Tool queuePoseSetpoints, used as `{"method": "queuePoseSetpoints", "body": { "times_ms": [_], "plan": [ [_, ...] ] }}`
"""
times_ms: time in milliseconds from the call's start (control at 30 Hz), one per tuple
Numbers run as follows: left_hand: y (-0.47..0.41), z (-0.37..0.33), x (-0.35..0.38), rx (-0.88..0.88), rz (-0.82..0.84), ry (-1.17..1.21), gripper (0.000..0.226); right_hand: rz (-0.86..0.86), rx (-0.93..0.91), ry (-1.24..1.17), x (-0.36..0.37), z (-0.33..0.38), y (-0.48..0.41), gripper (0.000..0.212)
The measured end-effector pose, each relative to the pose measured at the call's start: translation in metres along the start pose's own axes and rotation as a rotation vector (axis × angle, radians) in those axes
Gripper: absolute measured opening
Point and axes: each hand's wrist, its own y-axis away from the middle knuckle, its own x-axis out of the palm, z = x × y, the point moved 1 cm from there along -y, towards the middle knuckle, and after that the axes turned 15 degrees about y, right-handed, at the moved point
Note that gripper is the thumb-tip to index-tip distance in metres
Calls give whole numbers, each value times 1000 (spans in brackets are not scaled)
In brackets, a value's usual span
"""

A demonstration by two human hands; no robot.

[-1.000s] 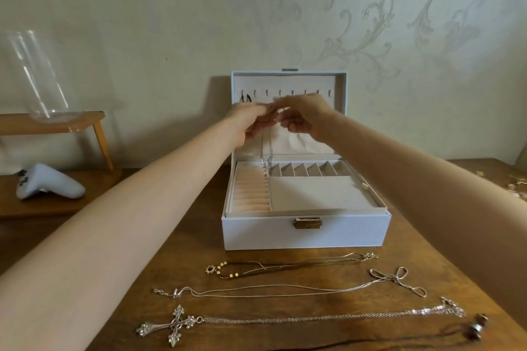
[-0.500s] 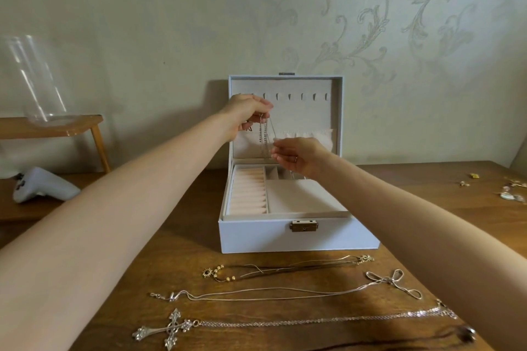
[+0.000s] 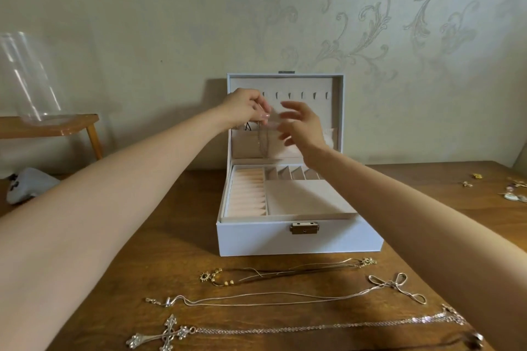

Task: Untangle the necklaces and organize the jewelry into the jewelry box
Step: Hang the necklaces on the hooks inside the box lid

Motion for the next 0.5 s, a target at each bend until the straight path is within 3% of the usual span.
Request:
{"method": "queuePoseSetpoints", "body": {
  "times_ms": [133, 267, 367, 500],
  "plan": [
    [-7, 2, -2, 73, -26, -122, 25, 238, -32, 4, 3, 18, -15, 32],
    [-13, 6, -5, 70, -57, -145, 24, 251, -65, 32, 9, 15, -26, 11],
    [-15, 11, -8, 58, -87, -223, 26, 233, -61, 56, 10, 12, -30, 10],
    [-16, 14, -12, 80, -149, -211, 28, 86, -70, 71, 10, 13, -36, 19]
  ]
}}
